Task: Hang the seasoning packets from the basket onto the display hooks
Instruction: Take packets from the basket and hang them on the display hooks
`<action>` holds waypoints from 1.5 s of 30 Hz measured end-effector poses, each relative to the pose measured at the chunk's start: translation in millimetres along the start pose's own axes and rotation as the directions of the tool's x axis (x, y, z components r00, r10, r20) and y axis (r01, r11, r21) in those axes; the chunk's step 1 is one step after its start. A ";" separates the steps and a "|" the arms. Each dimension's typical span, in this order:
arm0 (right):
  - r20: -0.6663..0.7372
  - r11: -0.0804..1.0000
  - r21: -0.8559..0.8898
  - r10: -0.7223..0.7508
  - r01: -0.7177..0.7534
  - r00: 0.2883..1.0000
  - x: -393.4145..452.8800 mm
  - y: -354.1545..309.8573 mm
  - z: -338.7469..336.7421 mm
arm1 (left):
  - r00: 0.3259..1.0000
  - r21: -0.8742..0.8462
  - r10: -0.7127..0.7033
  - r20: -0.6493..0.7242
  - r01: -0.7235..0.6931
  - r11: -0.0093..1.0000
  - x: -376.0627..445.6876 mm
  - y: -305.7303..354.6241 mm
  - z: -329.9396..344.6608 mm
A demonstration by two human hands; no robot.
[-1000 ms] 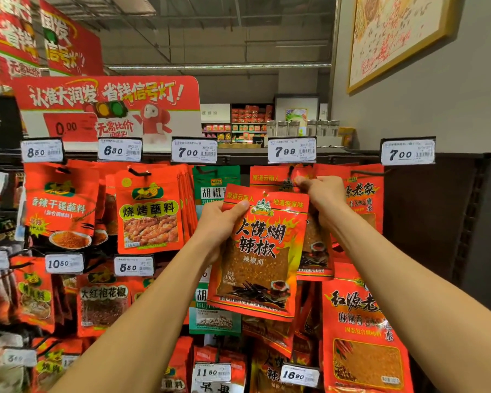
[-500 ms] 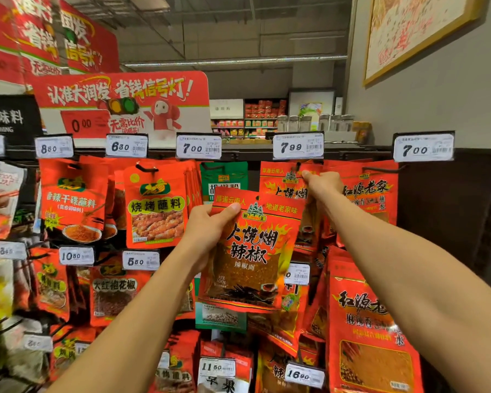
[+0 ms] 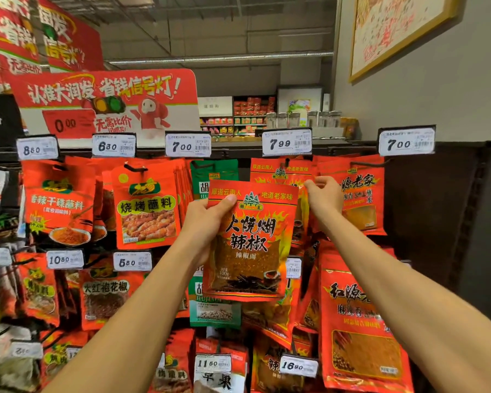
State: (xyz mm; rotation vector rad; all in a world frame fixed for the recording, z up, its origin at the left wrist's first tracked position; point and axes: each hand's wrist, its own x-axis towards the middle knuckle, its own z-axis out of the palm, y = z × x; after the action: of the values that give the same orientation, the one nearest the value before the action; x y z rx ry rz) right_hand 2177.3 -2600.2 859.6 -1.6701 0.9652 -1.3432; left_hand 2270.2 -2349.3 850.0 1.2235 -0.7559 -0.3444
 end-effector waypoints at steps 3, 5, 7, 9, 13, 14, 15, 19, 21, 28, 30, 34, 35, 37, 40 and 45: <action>0.195 0.891 0.453 -0.064 -0.032 0.979 -42.5 -0.7 -21.2 | 1.000 -0.020 -0.004 0.009 0.004 1.000 5.1 0.5 11.3; 0.414 0.791 0.594 -0.144 -0.146 0.899 -66.5 -4.2 -32.0 | 1.000 -0.041 -0.004 0.018 0.005 0.999 9.2 3.5 18.2; 0.447 0.814 0.571 -0.202 -0.104 0.872 -78.5 -11.5 -38.9 | 1.000 -0.049 0.001 0.016 0.000 0.999 13.1 6.5 24.0; 0.388 0.817 0.576 -0.240 -0.031 0.890 -80.5 -21.8 -44.4 | 1.000 -0.072 -0.007 0.016 0.008 0.997 15.7 10.2 29.8; 0.266 0.862 0.482 -0.314 0.157 0.911 -73.4 -35.9 -49.2 | 0.998 -0.062 -0.027 0.059 0.030 0.998 20.5 13.7 44.8; 0.243 0.864 0.478 -0.306 0.160 0.920 -70.7 -37.1 -48.7 | 0.997 -0.065 -0.026 0.072 0.030 0.997 21.1 14.8 50.4; 0.215 0.870 0.468 -0.279 0.152 0.936 -68.7 -39.6 -48.9 | 0.997 -0.071 -0.023 0.077 0.029 0.997 21.8 16.8 55.7; 0.125 0.924 0.356 -0.193 0.138 0.973 -57.1 -49.2 -50.4 | 1.000 -0.055 0.001 0.015 0.000 0.998 29.8 26.4 71.1; 0.127 0.948 0.290 -0.173 0.130 0.977 -53.7 -56.3 -48.5 | 0.998 -0.020 0.015 -0.057 -0.016 1.000 35.3 28.5 74.2; 0.117 0.979 0.184 -0.113 0.090 0.987 -42.1 -57.2 -39.3 | 0.985 0.024 -0.046 -0.169 0.051 0.998 49.1 21.9 79.2; 0.143 0.978 0.192 -0.104 0.076 0.984 -41.2 -50.6 -39.1 | 0.986 0.028 -0.055 -0.160 0.060 0.998 49.7 18.3 80.2; 0.233 0.976 0.210 -0.110 0.061 0.966 -49.6 -26.3 -46.5 | 0.999 0.049 -0.003 -0.037 0.005 0.999 46.6 2.3 65.2; 0.250 0.974 0.216 -0.119 0.064 0.961 -52.5 -18.6 -48.2 | 1.000 0.095 0.028 -0.010 -0.027 0.995 45.4 -3.1 58.9; 0.254 0.971 0.227 -0.138 0.080 0.957 -54.4 -9.3 -47.5 | 0.997 0.142 0.071 0.011 -0.072 0.987 46.0 -11.2 51.4; 0.213 0.976 0.198 -0.133 0.091 0.968 -44.2 -10.0 -38.5 | 0.995 0.206 0.085 -0.057 -0.071 0.976 55.9 -13.9 55.5; 0.226 0.991 0.134 -0.043 0.012 0.973 -14.0 -4.6 -18.4 | 0.990 0.222 0.005 -0.142 0.026 0.975 81.4 -17.7 71.1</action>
State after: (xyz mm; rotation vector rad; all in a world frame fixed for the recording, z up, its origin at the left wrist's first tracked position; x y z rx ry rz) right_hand 2157.4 -2587.6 860.8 -1.6985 0.7068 -1.1744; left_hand 2282.4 -2456.1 870.7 1.4486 -0.6781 -0.1813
